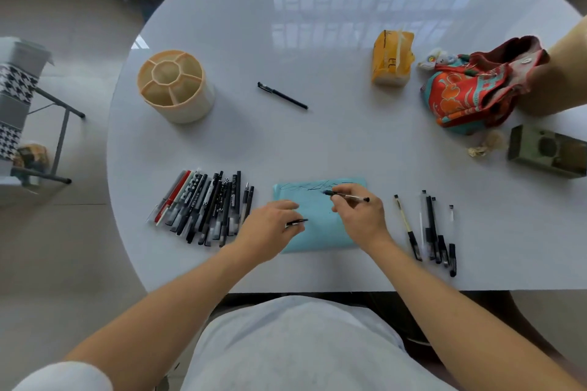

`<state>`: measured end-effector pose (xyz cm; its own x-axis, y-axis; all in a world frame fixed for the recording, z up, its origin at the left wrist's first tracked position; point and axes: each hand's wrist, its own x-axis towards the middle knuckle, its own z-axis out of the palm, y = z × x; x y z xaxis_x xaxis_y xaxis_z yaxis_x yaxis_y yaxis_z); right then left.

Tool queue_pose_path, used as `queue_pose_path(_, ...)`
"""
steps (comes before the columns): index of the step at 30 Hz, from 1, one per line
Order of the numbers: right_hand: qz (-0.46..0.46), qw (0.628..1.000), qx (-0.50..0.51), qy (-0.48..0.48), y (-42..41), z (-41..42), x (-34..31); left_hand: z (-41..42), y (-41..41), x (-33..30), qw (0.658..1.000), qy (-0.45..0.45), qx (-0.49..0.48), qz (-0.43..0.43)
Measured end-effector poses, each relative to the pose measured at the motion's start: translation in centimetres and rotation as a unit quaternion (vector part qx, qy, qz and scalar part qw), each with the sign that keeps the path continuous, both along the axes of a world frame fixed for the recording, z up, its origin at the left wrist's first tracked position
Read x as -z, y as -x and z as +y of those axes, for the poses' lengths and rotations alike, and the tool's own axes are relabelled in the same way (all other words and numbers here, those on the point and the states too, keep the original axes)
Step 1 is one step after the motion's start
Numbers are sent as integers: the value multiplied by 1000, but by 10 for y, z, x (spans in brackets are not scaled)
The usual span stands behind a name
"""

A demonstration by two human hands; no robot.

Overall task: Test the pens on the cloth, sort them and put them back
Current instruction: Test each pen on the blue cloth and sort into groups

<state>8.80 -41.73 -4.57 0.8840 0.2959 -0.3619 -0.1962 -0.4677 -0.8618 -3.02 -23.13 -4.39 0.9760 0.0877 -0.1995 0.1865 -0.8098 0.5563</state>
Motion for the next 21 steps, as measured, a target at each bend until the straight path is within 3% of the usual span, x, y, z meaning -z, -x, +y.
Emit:
queue_pose_path(6,-154,982,-85,67,9,8,15,-4,4,20,999,-20,36,19)
queue_pose_path(8,-164,981,-62,82,6,5,19,-3,6,22,999,-14,29,13)
queue_pose_path(12,-102,991,20,87,-4,-2,12,-3,5,21,999,-6,15,32)
queue_pose_path(18,51,992,83,-78,0,-15,-12,-1,-3,14,999,18,-28,29)
queue_pose_path(21,122,981,59,-139,13,-19,-23,-3,-6,10,998,38,-35,25)
